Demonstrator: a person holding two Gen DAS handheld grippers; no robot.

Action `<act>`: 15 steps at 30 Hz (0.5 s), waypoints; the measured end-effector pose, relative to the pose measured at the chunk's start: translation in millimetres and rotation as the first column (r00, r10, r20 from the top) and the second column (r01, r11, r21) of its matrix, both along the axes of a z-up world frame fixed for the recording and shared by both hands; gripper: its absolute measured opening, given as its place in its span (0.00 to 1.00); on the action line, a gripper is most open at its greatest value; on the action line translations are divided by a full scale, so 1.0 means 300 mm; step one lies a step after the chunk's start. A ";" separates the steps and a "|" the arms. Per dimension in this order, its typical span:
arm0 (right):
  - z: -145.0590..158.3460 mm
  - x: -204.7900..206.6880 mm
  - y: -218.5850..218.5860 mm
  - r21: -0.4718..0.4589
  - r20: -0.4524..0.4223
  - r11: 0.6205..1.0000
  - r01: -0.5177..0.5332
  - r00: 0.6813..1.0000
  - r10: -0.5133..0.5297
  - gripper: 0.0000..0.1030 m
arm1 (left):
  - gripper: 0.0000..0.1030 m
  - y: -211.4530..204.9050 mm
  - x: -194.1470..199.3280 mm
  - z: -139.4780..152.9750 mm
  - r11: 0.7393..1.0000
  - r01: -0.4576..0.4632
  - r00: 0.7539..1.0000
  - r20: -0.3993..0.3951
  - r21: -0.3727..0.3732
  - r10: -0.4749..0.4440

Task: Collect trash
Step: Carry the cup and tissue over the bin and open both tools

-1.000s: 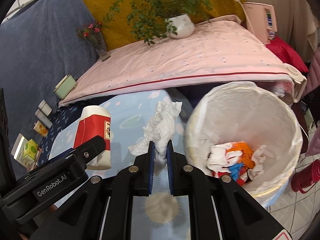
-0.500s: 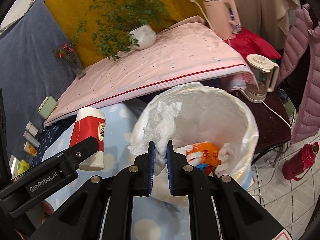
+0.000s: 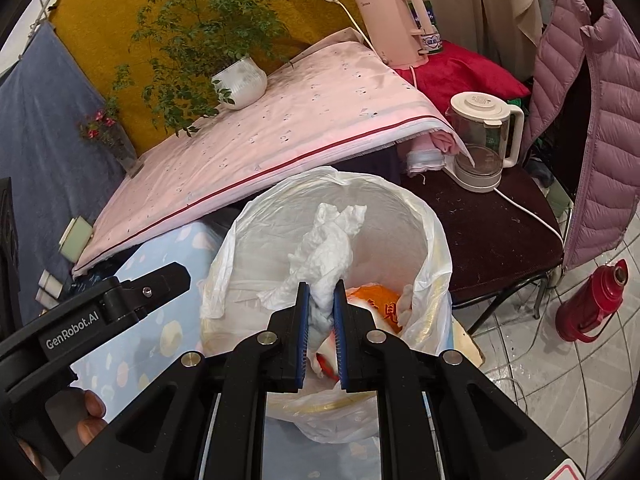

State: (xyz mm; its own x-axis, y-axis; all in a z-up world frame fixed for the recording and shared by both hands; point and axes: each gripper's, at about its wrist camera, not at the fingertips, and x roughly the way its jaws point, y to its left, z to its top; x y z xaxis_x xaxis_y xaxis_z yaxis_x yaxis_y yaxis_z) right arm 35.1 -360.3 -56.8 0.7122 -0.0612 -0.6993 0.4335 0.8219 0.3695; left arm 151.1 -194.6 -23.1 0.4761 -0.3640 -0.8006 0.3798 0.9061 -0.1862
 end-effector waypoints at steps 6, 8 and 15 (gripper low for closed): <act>-0.015 0.025 0.003 0.006 -0.007 1.000 -0.013 1.000 0.013 0.11 | 0.78 0.031 0.014 -0.025 0.999 -0.033 0.999 0.002 0.028 0.033; -0.017 0.036 0.008 0.004 -0.008 1.000 -0.020 1.000 0.020 0.11 | 0.78 0.044 0.016 -0.029 0.998 -0.043 0.999 0.011 0.039 0.042; -0.012 0.080 0.035 -0.018 -0.014 0.999 -0.041 0.999 0.041 0.12 | 0.78 0.097 0.027 -0.042 0.995 -0.081 0.997 0.025 0.066 0.079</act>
State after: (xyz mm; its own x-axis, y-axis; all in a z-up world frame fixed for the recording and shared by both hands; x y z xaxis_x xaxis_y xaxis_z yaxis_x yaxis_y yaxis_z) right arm 59.1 -349.9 -60.5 0.7047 -0.0450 -0.7081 0.4042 0.8456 0.3486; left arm 159.3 -165.5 -35.6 0.5198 -0.2697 -0.8106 0.3090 0.9440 -0.1159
